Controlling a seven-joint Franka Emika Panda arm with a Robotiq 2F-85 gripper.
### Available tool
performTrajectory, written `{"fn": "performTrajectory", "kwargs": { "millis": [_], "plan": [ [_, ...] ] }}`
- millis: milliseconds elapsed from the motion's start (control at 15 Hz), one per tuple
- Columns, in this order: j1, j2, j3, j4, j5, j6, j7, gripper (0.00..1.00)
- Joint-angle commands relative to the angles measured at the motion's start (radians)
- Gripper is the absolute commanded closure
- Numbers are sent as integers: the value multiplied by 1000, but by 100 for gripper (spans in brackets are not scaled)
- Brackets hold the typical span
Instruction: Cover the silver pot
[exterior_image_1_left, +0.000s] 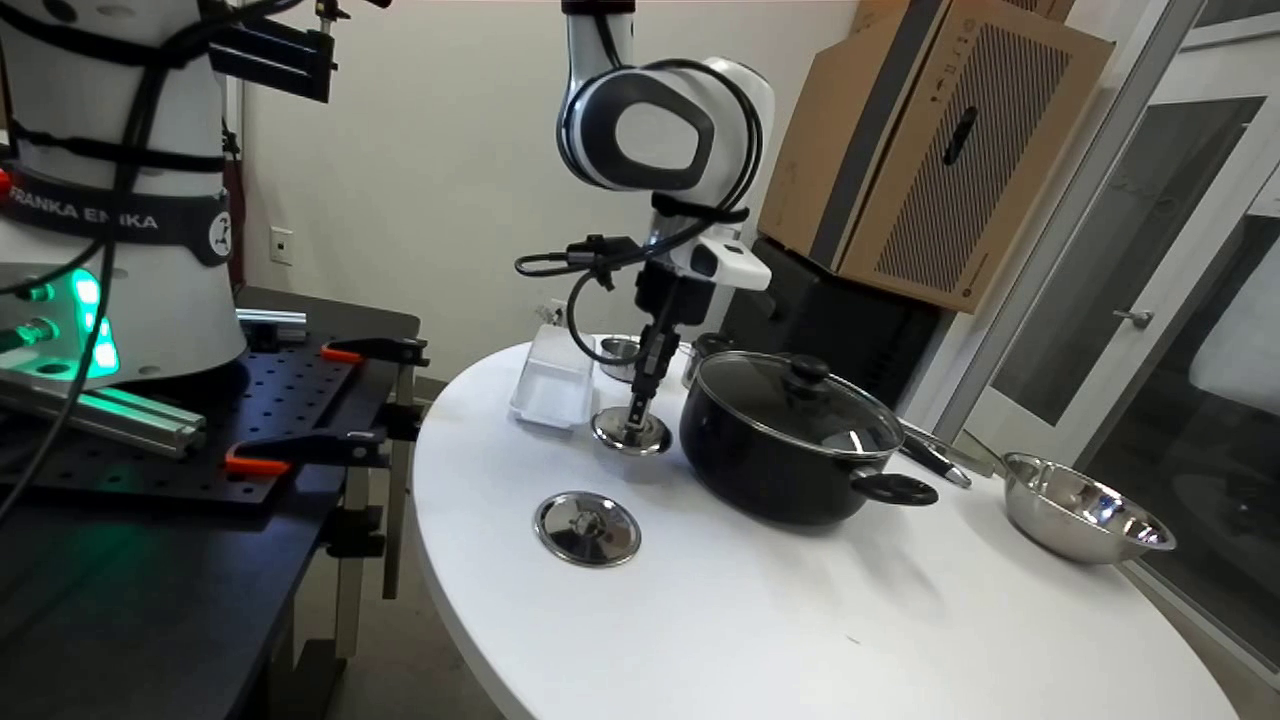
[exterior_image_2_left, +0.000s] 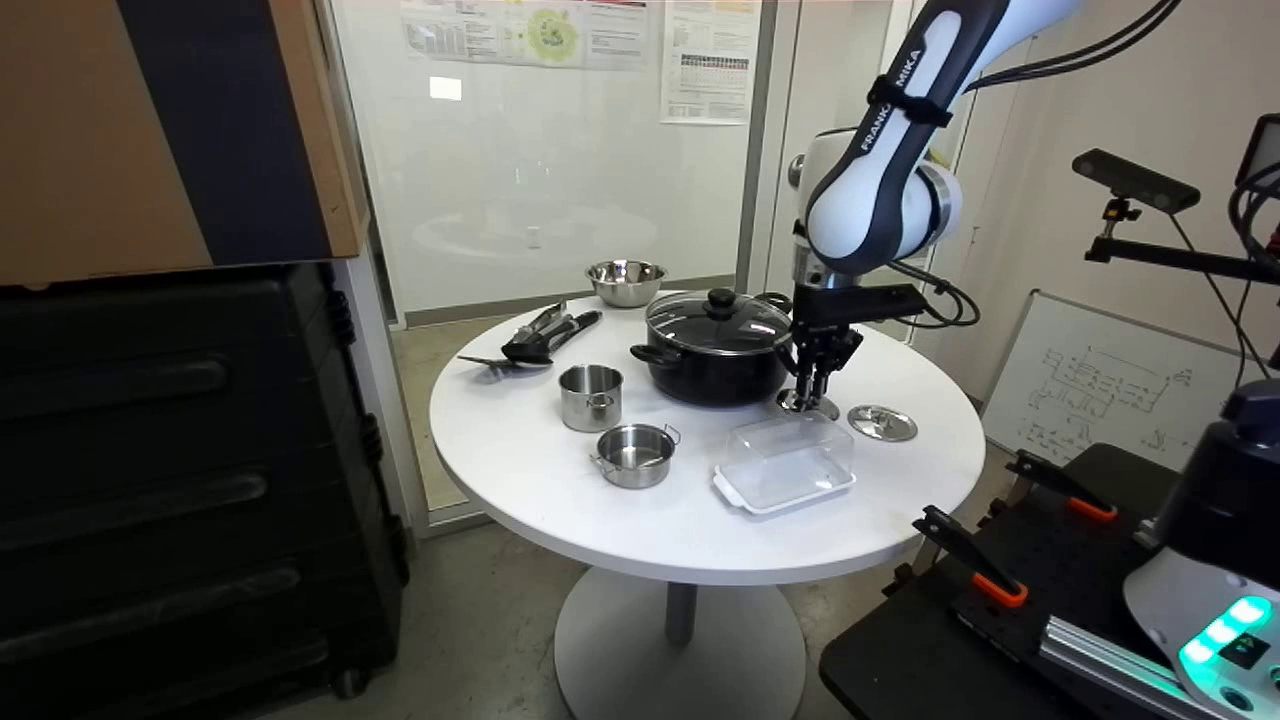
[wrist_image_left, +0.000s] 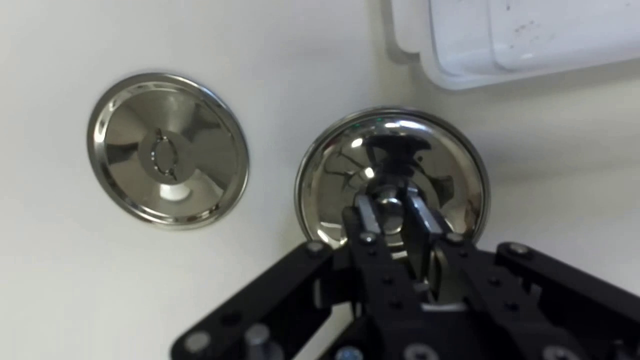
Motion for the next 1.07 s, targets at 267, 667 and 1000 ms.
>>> {"fn": "performTrajectory", "kwargs": {
  "millis": [267, 667, 1000],
  "plan": [
    [5, -180, 60, -80, -61, -11, -43, 95],
    [43, -157, 154, -15, -82, -44, -27, 95],
    [106, -100, 208, 85, -144, -77, 14, 95]
  ]
}}
